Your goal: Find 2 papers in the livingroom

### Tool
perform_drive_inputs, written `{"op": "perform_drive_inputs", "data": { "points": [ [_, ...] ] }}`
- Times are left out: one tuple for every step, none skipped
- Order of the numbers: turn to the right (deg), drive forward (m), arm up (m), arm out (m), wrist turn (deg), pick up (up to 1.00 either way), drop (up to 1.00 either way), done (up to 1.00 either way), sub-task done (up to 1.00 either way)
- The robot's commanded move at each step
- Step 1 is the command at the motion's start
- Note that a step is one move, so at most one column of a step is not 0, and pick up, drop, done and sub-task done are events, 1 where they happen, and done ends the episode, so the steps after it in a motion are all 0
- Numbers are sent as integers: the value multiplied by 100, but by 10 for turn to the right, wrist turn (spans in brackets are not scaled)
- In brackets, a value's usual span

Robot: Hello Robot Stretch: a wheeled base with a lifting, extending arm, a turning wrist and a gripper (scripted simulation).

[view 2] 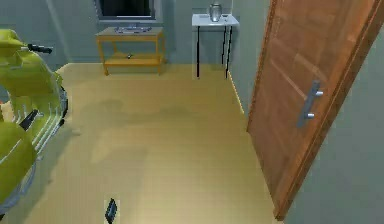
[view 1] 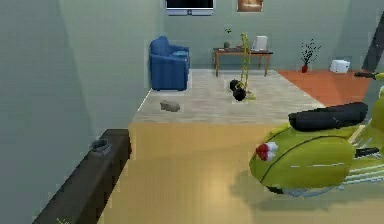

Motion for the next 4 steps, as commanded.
{"op": "perform_drive_inputs", "data": {
  "points": [
    [0, 100, 0, 0, 0, 0, 0, 0, 0],
    [0, 100, 0, 0, 0, 0, 0, 0, 0],
    [30, 0, 0, 0, 0, 0, 0, 0, 0],
    [0, 100, 0, 0, 0, 0, 0, 0, 0]
  ]
}}
